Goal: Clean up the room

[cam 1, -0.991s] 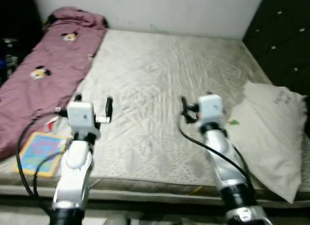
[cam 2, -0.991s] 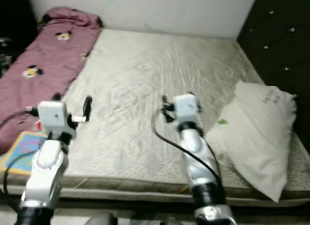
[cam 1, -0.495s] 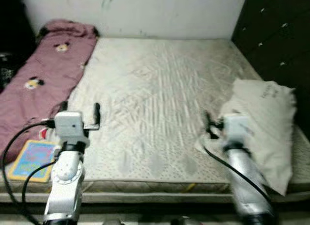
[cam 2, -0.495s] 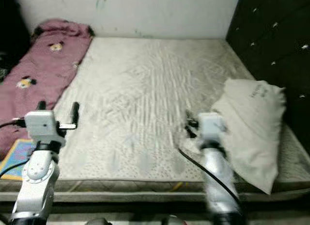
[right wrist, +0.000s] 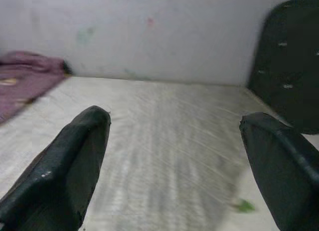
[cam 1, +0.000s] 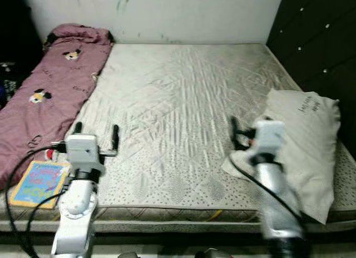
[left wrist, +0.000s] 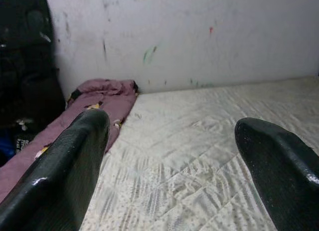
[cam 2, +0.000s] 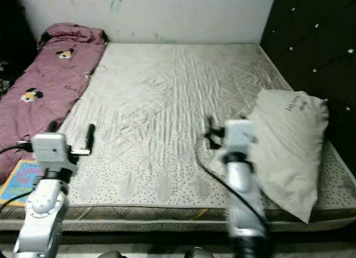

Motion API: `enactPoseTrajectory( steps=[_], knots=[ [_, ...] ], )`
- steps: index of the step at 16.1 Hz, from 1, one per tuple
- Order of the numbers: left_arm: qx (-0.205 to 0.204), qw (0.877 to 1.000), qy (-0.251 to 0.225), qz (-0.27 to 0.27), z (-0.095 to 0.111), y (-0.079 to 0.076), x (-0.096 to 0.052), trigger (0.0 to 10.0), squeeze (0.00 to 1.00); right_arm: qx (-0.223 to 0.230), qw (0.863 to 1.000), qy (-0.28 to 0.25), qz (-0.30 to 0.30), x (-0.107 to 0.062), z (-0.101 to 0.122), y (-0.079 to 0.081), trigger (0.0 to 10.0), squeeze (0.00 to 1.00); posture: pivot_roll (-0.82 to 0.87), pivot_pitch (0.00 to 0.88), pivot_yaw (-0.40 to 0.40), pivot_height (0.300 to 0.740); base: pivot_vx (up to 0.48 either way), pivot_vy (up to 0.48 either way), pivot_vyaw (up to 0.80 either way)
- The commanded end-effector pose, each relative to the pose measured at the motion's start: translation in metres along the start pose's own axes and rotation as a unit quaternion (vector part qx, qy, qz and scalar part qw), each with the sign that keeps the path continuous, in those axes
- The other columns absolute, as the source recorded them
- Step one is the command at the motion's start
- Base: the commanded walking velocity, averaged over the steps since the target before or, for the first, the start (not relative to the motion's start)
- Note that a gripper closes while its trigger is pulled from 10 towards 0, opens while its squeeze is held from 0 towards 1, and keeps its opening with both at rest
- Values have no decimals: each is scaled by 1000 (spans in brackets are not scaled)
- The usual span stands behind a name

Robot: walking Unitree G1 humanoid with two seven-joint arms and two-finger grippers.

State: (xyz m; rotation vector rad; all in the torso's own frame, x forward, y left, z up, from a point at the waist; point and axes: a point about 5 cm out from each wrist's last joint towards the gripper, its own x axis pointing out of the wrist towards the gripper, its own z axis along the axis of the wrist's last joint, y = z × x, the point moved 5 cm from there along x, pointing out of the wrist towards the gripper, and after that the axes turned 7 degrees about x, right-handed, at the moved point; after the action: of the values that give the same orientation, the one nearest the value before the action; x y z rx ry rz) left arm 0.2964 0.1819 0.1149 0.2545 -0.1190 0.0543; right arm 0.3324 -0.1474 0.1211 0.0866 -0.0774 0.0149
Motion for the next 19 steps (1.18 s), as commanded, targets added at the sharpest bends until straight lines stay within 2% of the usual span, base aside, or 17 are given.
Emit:
enactPoseTrajectory(
  steps=[1, 3, 5, 7, 9, 11, 14, 15, 17, 19],
  knots=[
    [25, 1000, -15, 6, 7, 1, 1, 10000, 0, 3, 1000, 26, -4, -3, -16, 2, 10000, 0, 46, 0, 13, 740, 0, 0, 0],
    [23, 1000, -11, 8, 6, -1, -1, 10000, 0, 0, 999, 44, -10, -11, -26, 0, 10000, 0, 38, 0, 24, 740, 0, 0, 0],
    [19, 1000, -4, -3, 3, -7, -4, 10000, 0, 6, 998, 49, -44, -18, -28, -17, 10000, 0, -1, 0, 61, 740, 0, 0, 0],
    [10, 999, -1, -48, 2, -30, 5, 10000, 0, 2, 996, 42, -79, -30, -25, -31, 10000, 0, -75, 0, 120, 740, 0, 0, 0],
    [0, 998, -3, -63, 4, -40, 13, 10000, 0, -4, 996, 39, -85, -35, -23, -34, 10000, 0, -106, 0, 137, 740, 0, 0, 0],
    [-19, 998, 10, -64, 2, -47, 17, 10000, 0, -23, 997, 31, -62, -30, -18, -28, 10000, 0, -111, 0, 114, 740, 0, 0, 0],
    [-25, 999, 12, -20, 4, -36, 12, 10000, 0, -27, 999, 36, -22, -16, -17, -16, 10000, 0, -33, 0, 36, 740, 0, 0, 0],
    [-25, 999, 20, 4, 1, -26, 6, 10000, 0, -26, 999, 40, -2, -8, -20, -8, 10000, 0, 26, 0, -12, 740, 0, 0, 0],
    [-16, 999, 22, 27, 0, -12, -1, 10000, 0, -20, 998, 47, 22, -1, -23, 6, 10000, 0, 82, 0, -54, 740, 0, 0, 0],
    [-8, 999, 22, 39, 0, -5, -4, 10000, 0, -10, 998, 51, 38, 5, -24, 17, 10000, 0, 117, 0, -79, 740, 0, 0, 0]
  ],
)
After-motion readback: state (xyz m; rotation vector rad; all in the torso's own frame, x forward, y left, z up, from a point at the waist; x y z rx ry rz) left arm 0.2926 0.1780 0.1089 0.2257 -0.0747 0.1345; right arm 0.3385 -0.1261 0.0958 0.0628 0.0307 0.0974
